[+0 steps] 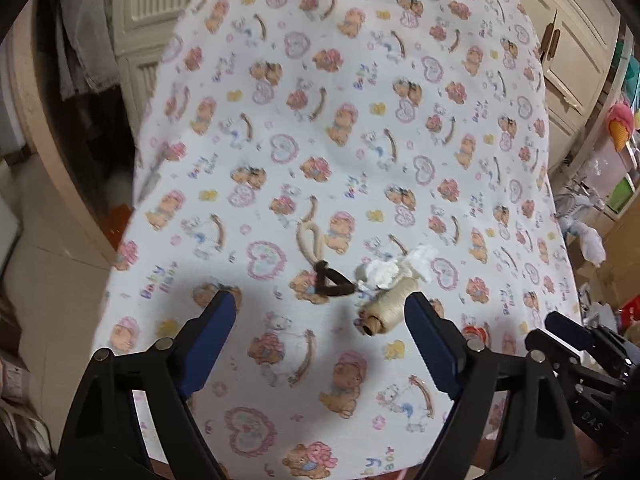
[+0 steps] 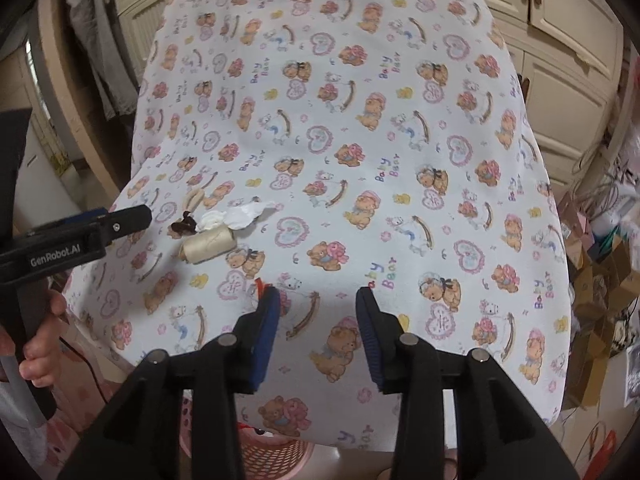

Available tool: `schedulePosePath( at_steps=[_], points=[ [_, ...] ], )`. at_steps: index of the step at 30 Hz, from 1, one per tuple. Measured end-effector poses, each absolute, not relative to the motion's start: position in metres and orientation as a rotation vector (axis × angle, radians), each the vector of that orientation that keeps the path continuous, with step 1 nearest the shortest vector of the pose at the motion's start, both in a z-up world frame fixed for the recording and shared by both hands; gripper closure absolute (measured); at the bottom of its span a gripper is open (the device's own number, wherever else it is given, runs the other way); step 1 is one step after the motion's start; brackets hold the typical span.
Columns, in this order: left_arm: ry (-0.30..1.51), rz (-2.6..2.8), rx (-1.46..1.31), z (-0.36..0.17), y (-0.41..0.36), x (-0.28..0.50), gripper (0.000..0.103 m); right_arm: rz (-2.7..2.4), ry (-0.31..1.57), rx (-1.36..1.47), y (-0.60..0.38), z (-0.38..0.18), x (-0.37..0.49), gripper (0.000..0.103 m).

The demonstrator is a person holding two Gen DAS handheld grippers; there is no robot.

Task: Collect trash
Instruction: 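Grasp the small red clip with the right tool while the left tool grasps the beige thread spool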

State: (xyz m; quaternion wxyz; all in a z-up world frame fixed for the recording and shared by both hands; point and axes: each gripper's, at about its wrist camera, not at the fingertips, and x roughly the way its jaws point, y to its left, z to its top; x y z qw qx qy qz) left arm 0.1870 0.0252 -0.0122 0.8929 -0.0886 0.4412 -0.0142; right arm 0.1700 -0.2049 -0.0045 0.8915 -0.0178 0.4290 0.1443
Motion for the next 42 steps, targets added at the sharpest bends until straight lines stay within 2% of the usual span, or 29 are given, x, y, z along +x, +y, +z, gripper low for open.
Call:
schedulePosePath(
  at_steps=[8, 11, 13, 15, 26, 29, 30, 33, 37, 42],
  points=[
    [0.953, -0.133, -0.162, -0.026, 0.006, 0.187, 0.021, 0.315, 0.959, 0.035, -0.21, -0.016, 0.179, 0.062],
    [0.989, -0.173, -0.158, -0.035, 0.0, 0.189, 0.034, 0.314, 0.965, 0.044, -0.211, -0.017, 0.18, 0.062],
    [0.991, -0.166, -0.145, -0.042, -0.002, 0.191, 0.049, 0.313, 0.964, 0.049, -0.212, -0.016, 0.18, 0.061],
    [1.003, -0.189, -0.145, -0.049, -0.006, 0.195, 0.054, 0.315, 0.972, 0.063, -0.213, -0.017, 0.181, 0.061],
    [0.944, -0.203, -0.115, -0.051, -0.017, 0.206, 0.052, 0.328, 0.986, 0.083, -0.205, -0.021, 0.186, 0.061],
    [0.923, -0.179, -0.091, -0.052, -0.02, 0.206, 0.061, 0.32, 0.986, 0.087, -0.206, -0.021, 0.187, 0.061],
    [0.928, -0.197, -0.113, -0.052, -0.019, 0.207, 0.069, 0.316, 0.987, 0.089, -0.206, -0.022, 0.188, 0.061],
    [0.926, -0.19, -0.151, -0.049, -0.013, 0.206, 0.076, 0.312, 0.986, 0.08, -0.206, -0.023, 0.188, 0.061],
    [0.871, -0.113, -0.075, -0.039, -0.012, 0.195, 0.077, 0.318, 0.994, 0.031, -0.202, -0.027, 0.188, 0.061],
    [0.943, -0.09, -0.089, -0.043, 0.001, 0.188, 0.077, 0.383, 1.02, 0.038, -0.194, -0.031, 0.188, 0.06]
  ],
)
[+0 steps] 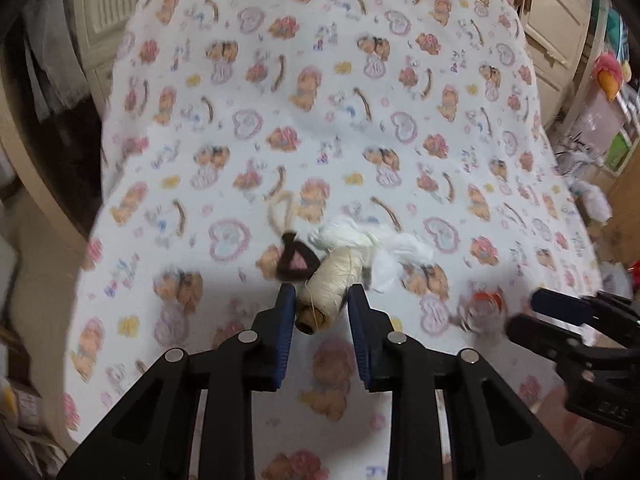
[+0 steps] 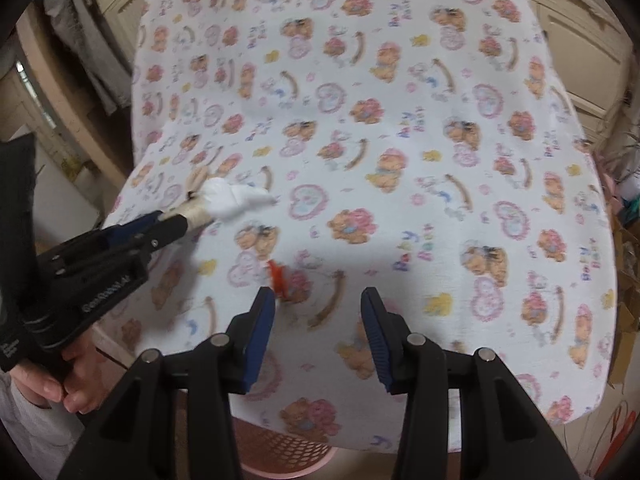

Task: Collect trash
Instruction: 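Grasp the small red clip with the right tool while the left tool grasps the beige thread spool, then carry the red clip and spool over the wastebasket and open the right tool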

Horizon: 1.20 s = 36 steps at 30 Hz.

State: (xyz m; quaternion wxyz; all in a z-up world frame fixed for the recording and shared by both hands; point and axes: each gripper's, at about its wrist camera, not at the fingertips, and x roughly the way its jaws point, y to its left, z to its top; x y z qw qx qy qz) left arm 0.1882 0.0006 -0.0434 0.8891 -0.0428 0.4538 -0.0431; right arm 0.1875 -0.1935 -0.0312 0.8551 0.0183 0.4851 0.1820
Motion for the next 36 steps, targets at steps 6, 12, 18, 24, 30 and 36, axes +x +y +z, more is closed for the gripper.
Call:
schedulePosePath(
  at_steps=[6, 12, 18, 24, 30, 36],
  points=[
    [1.009, -0.219, -0.237, -0.046, 0.01, 0.182, 0.08, 0.395, 1.002, 0.009, -0.18, -0.032, 0.188, 0.06],
    [1.005, -0.225, -0.183, -0.044, -0.003, 0.182, 0.07, 0.391, 0.993, -0.001, -0.176, -0.036, 0.192, 0.073],
    [0.997, -0.227, -0.112, -0.051, -0.015, 0.182, 0.069, 0.412, 1.004, 0.004, -0.174, -0.04, 0.193, 0.098],
    [0.856, -0.203, -0.104, -0.031, -0.014, 0.174, 0.083, 0.43, 0.942, -0.006, -0.171, -0.026, 0.184, 0.099],
    [0.772, -0.201, -0.091, -0.005, -0.007, 0.164, 0.084, 0.42, 0.926, 0.032, -0.18, -0.02, 0.183, 0.099],
    [0.784, -0.214, -0.135, 0.0, 0.005, 0.162, 0.084, 0.414, 0.945, 0.034, -0.182, -0.025, 0.181, 0.099]
  ],
)
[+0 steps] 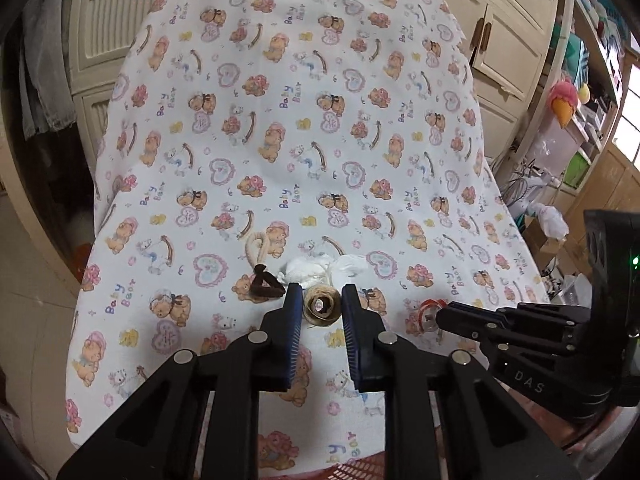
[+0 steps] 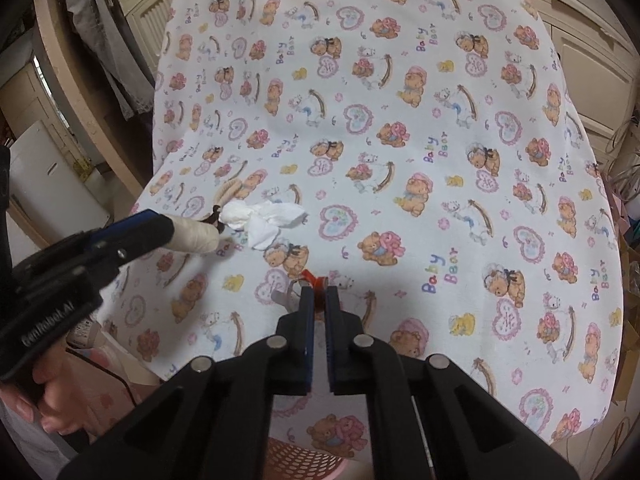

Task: Collect trash
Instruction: 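Carry the red clip and spool over the wastebasket and open the right tool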

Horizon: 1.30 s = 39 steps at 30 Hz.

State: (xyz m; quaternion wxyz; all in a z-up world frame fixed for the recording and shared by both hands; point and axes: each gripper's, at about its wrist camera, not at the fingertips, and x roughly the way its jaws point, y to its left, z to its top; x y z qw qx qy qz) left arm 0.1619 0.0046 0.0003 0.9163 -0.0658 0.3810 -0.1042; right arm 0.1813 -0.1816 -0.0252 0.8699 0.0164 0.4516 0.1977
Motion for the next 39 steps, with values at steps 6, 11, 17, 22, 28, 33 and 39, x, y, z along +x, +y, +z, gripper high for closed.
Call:
schedulePosePath(
  at_steps=[6, 11, 17, 22, 28, 33, 39],
  points=[
    [0.814, -0.209, -0.157, 0.011, 0.015, 0.152, 0.084, 0.435, 0.916, 0.034, -0.181, -0.016, 0.172, 0.099],
    [0.823, -0.21, -0.084, 0.03, 0.018, 0.132, 0.085, 0.446, 0.86, -0.006, -0.177, 0.004, 0.147, 0.099],
    [0.9, -0.189, -0.149, 0.06, 0.026, 0.104, 0.084, 0.464, 0.861, -0.019, -0.172, 0.045, 0.105, 0.099],
    [1.01, -0.211, -0.173, 0.035, 0.022, 0.076, 0.084, 0.504, 0.885, -0.023, -0.17, 0.05, 0.064, 0.099],
    [1.117, -0.25, -0.224, -0.021, 0.015, 0.064, 0.084, 0.478, 1.001, -0.027, -0.158, -0.003, 0.055, 0.099],
    [1.227, -0.295, -0.19, -0.043, 0.015, 0.064, 0.084, 0.442, 1.134, -0.06, -0.156, -0.051, 0.065, 0.099],
    [1.357, -0.271, -0.16, -0.075, 0.014, 0.065, 0.084, 0.434, 1.301, -0.035, -0.153, -0.097, 0.078, 0.099]
  ],
)
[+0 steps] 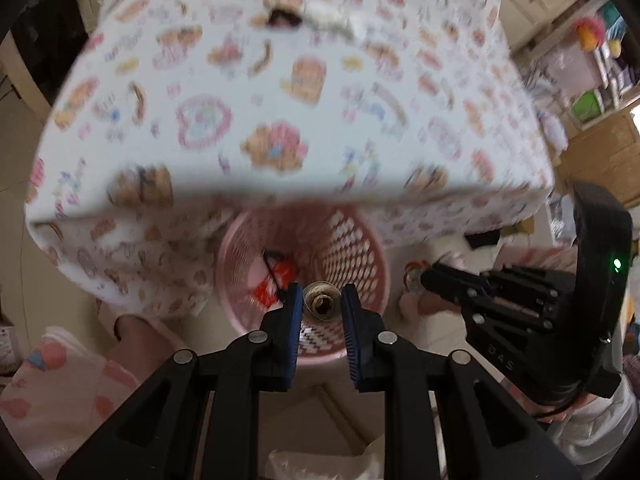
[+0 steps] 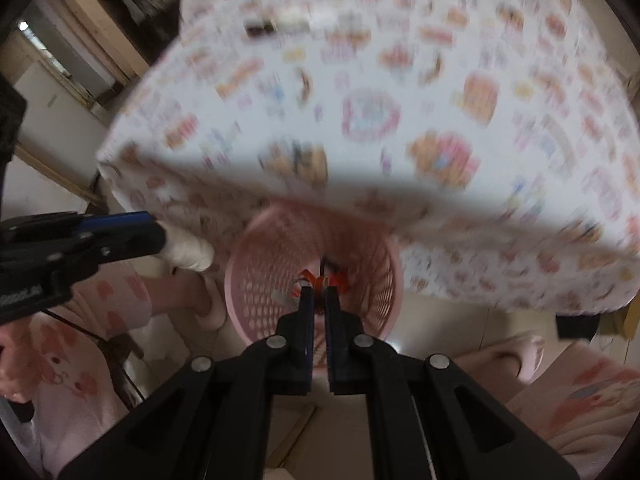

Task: Collect trash
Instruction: 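Carry the red clip and spool over the wastebasket and open the right tool, then open the left tool to drop the thread spool into the wastebasket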

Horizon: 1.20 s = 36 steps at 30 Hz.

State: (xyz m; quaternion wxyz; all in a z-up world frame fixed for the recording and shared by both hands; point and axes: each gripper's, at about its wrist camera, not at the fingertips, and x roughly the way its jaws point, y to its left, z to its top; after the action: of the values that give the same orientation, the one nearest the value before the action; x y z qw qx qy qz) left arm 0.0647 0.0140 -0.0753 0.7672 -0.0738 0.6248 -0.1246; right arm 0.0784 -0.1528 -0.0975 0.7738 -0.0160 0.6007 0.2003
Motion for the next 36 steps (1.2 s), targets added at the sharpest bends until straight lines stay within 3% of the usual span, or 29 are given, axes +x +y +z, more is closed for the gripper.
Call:
schedulePosePath(
  at_steps=[10, 22, 23, 25, 26, 36],
  points=[
    [1.482, -0.237, -0.069, -0.119, 0.008, 0.073, 0.084, 0.347, 1.513, -0.034, -0.148, -0.171, 0.091, 0.099],
    [1.592, -0.223, 0.008, -0.16, -0.002, 0.069, 0.084, 0.278, 1.675, 0.032, -0.161, -0.215, 0.087, 0.098],
    [1.594, -0.226, 0.007, -0.163, -0.003, 0.069, 0.084, 0.271, 1.669, 0.022, -0.161, -0.215, 0.086, 0.096],
    [1.604, -0.249, -0.025, -0.172, -0.006, 0.07, 0.084, 0.259, 1.658, 0.023, -0.162, -0.214, 0.087, 0.076],
    [1.616, -0.253, -0.051, -0.179, -0.005, 0.071, 0.084, 0.255, 1.657, 0.029, -0.163, -0.214, 0.087, 0.072],
    [1.695, -0.195, -0.146, -0.223, -0.001, 0.075, 0.084, 0.203, 1.653, 0.095, -0.174, -0.21, 0.091, 0.064]
  ],
)
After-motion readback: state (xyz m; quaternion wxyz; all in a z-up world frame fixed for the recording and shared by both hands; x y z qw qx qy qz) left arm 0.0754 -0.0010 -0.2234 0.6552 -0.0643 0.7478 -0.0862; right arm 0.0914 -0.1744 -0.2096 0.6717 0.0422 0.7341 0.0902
